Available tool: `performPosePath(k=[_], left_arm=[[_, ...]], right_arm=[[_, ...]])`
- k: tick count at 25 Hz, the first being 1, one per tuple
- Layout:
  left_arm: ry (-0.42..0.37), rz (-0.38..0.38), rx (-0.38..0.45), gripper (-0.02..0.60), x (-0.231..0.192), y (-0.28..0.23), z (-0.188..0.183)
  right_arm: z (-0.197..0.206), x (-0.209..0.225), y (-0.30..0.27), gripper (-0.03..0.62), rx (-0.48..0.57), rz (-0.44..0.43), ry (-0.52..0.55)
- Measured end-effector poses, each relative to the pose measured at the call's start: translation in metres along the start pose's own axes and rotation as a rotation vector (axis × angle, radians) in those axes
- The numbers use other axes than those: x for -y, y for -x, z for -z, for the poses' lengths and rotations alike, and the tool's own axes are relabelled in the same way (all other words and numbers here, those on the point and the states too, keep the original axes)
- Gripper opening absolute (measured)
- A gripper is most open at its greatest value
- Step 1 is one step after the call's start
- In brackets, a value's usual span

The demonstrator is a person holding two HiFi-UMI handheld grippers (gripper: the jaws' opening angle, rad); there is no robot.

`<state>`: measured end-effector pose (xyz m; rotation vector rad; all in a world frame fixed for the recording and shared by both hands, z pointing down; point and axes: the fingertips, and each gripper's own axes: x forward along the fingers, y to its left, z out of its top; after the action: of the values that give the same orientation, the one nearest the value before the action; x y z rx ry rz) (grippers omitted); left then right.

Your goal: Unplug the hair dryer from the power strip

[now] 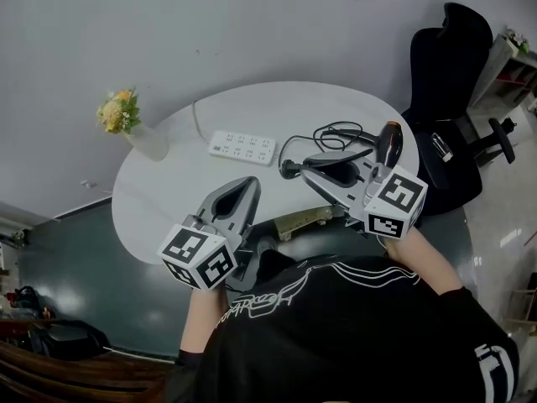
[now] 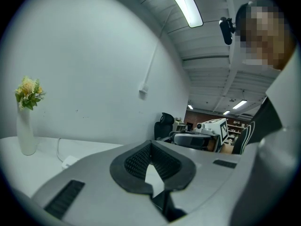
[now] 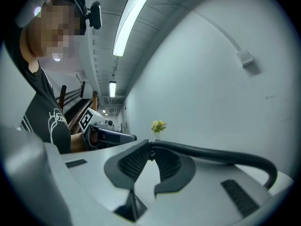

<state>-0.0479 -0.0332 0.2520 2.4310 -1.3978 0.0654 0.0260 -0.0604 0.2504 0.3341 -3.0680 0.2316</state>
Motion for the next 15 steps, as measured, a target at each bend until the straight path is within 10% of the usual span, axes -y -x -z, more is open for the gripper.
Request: performPosePath(k=[15], left_arm=[[-0.069,-0.021,-0.023,0.002,-0.001,-0.006,-0.008]], right_arm=[[-0.003,0.002,-0.011,0.029,-0.010,-0.024,0.011]])
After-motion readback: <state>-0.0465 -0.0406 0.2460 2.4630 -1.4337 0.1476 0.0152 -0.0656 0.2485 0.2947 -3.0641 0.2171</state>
